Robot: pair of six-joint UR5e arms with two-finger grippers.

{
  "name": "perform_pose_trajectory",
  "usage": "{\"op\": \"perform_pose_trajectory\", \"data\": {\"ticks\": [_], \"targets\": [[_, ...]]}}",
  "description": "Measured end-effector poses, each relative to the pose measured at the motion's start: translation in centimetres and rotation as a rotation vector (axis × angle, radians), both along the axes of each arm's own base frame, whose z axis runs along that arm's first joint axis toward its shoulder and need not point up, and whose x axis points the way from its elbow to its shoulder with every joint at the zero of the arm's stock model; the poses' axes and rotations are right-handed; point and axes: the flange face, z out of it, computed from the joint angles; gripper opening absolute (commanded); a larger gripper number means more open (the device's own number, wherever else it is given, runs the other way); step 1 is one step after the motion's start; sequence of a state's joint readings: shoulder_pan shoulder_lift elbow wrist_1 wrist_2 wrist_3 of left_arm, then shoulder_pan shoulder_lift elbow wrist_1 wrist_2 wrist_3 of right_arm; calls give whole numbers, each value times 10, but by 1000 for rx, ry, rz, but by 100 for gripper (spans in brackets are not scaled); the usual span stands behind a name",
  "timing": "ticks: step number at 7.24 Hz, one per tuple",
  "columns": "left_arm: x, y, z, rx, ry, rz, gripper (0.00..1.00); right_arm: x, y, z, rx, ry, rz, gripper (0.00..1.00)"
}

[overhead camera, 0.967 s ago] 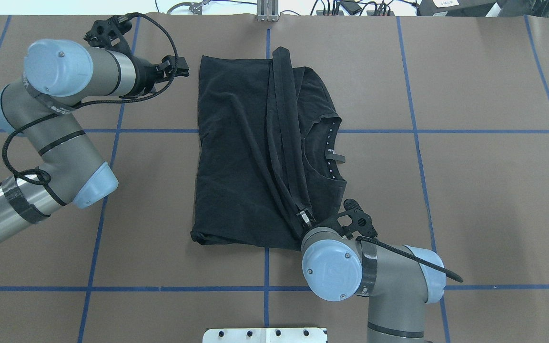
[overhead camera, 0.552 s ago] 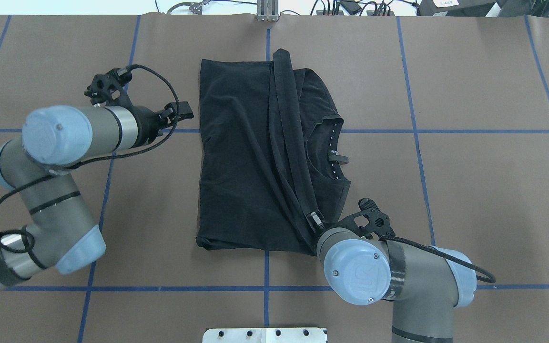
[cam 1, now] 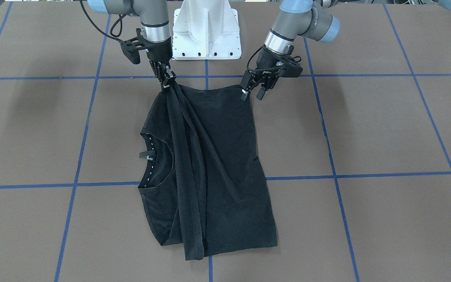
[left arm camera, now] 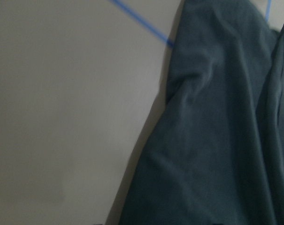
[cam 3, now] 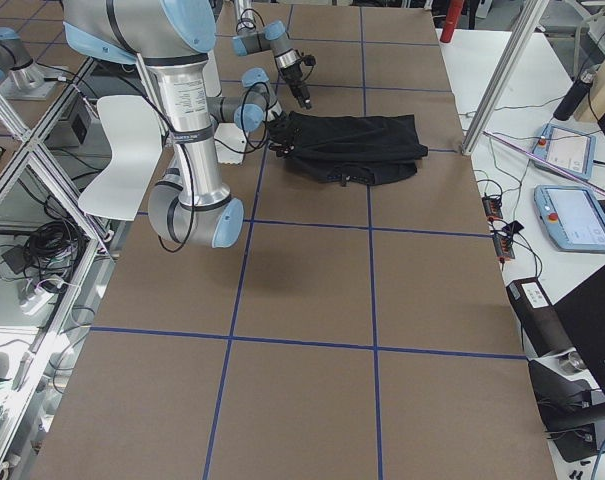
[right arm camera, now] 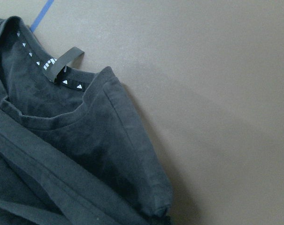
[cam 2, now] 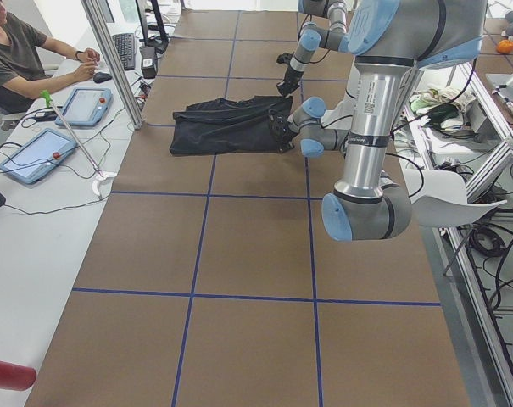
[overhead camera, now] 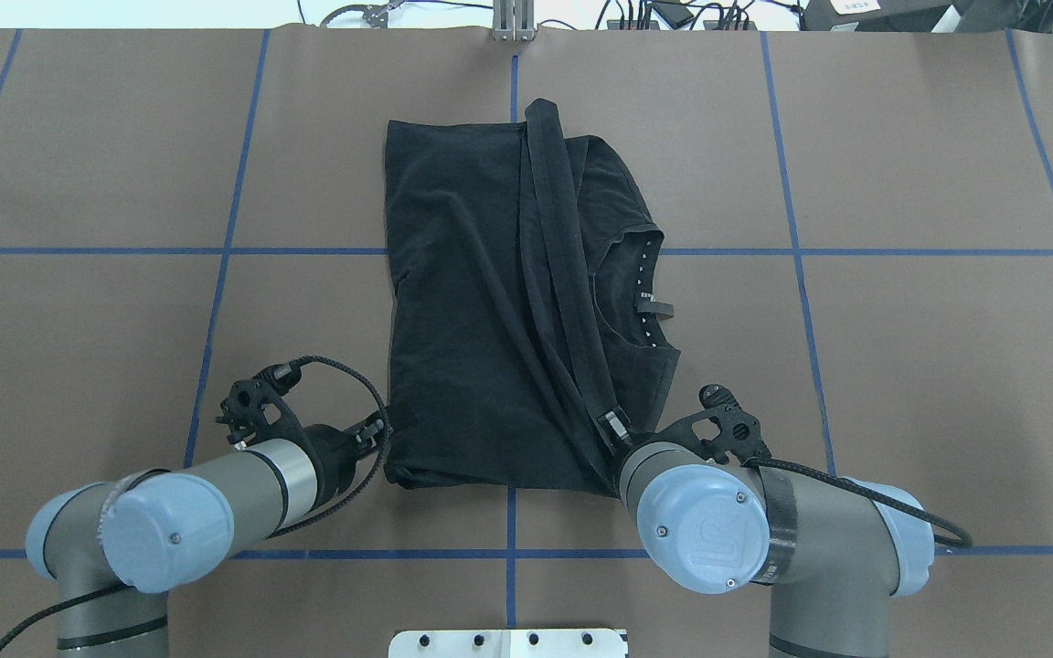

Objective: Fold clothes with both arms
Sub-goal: 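Lower both grippers to the shirt's nearest edge and grasp it, then lift the near edge with both grippers and fold it away from the robot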

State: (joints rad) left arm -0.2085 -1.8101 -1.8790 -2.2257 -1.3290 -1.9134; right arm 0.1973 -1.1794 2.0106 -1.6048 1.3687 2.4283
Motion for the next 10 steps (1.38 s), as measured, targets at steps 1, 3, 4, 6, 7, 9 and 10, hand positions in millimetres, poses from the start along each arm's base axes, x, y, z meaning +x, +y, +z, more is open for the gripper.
{"op": "perform_pose_trajectory", "data": {"ticks": [1,3,4,6,7,9,10], "targets": [[8,13,2,-5,-2,11,56,0,0,0,0,0,-1,0],[14,20,5,-9,-7,18,0,-1,0,0,-1,0,-2,0],[15,21,5,-10,-7,19,0,-1,1,0,-1,0,-2,0],[15,23,6,-23,-5,19,0,0,1,0,0,-1,-2,0],[13,30,1,-30,-17,31,0,2,1,-2,1,-5,0,0],[-10,46,-34,-51,-32,76,0,22,15,1,-1,-19,-12,0],[-28,52,-57,-68,-17,107,0,39,33,3,-5,-33,-34,0]]}}
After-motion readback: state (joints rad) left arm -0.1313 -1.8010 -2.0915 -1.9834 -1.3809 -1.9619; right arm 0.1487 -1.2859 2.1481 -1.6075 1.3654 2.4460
